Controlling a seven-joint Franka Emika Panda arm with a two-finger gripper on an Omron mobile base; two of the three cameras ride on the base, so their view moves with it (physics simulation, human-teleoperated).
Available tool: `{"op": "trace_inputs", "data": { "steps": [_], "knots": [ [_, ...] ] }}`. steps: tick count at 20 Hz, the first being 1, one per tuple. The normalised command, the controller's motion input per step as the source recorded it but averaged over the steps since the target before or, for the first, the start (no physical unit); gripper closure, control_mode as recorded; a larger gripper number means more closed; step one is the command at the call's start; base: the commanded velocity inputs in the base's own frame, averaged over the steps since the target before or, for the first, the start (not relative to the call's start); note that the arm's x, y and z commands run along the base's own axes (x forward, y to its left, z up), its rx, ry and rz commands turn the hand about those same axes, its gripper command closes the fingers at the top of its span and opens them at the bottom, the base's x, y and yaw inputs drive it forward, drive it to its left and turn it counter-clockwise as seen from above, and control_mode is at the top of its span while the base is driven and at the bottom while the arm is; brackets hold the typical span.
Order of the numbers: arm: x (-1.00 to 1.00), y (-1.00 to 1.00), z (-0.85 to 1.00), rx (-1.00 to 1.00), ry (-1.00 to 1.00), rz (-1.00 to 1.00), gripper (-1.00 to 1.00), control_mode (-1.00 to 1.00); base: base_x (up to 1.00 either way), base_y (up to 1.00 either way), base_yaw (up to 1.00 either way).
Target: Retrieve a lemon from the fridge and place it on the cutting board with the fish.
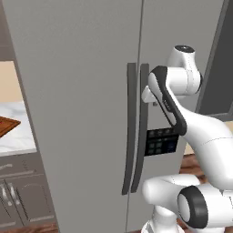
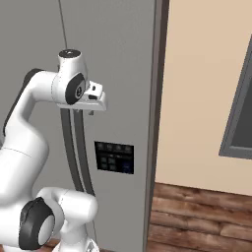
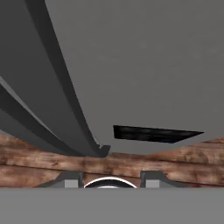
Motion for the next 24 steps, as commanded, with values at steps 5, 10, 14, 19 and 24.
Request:
{"op": "trace_inputs", "data": {
  "steps": [5, 10, 14, 19, 24],
  "knots": [
    [0.00, 0.00, 0.00, 0.00, 0.00, 0.00, -1.00, 1.00, -0.21, 0.13, 0.00],
    [0.00, 0.00, 0.00, 0.00, 0.00, 0.00, -1.00, 1.00, -0.57, 0.10, -0.02],
    [0.00, 0.00, 0.00, 0.00, 0.00, 0.00, -1.00, 1.00, -0.51, 0.23, -0.02],
    [0.00, 0.00, 0.00, 0.00, 0.00, 0.00, -1.00, 1.00, -0.28, 0.47, -0.04],
    [0.00, 0.00, 0.00, 0.00, 0.00, 0.00, -1.00, 1.00, -0.13, 0.31, -0.07]
  ]
}}
